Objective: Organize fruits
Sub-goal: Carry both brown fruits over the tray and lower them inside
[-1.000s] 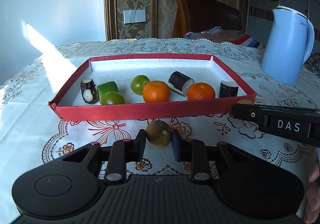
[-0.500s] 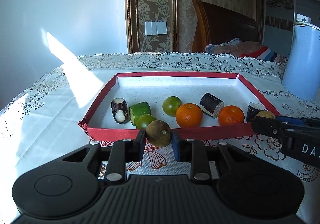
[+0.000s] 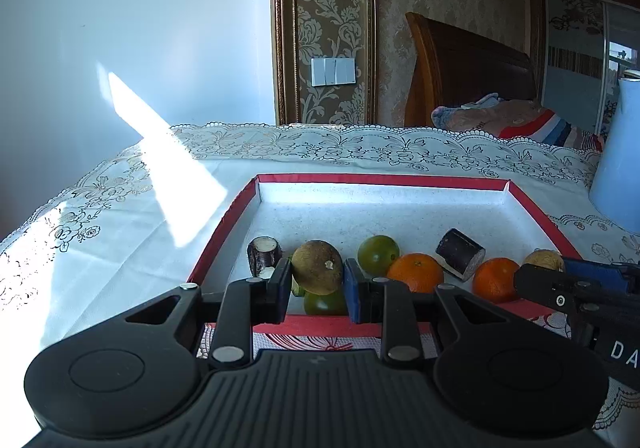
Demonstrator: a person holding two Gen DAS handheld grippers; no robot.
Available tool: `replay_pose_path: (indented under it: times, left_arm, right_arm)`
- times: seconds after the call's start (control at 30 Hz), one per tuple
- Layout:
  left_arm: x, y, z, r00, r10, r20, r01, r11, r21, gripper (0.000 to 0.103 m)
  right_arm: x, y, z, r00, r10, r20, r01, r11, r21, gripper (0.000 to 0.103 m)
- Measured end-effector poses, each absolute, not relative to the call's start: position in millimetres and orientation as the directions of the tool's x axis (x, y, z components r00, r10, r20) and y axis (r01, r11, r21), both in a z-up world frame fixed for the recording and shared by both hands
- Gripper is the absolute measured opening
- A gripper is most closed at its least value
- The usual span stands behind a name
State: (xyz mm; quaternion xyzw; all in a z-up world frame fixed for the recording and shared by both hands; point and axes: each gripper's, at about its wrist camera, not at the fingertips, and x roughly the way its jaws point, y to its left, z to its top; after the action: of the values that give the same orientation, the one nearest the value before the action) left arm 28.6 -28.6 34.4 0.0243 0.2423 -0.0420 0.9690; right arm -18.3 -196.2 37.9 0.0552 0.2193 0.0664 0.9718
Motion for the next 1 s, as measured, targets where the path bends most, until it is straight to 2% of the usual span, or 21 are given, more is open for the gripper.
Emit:
replay_pose_path:
  times: [0.6, 1.0]
  left_arm:
    - [70.9, -30.3, 24.6, 0.859, -0.064, -0.508, 0.073, 0.997, -0.003, 0.027]
    - [75.2, -35.3, 22.4, 0.871, -0.043, -0.489, 0.059, 0.998, 0.017, 0.027]
  right_arm:
    - [26.7, -199.6, 34.7, 0.891, 0.118, -0.437, -0.079, 0.991, 0.107, 0.029]
    - [33.4, -190.8, 30.8, 0.891, 0.145, -0.43, -0.115, 0.989, 0.094, 0.029]
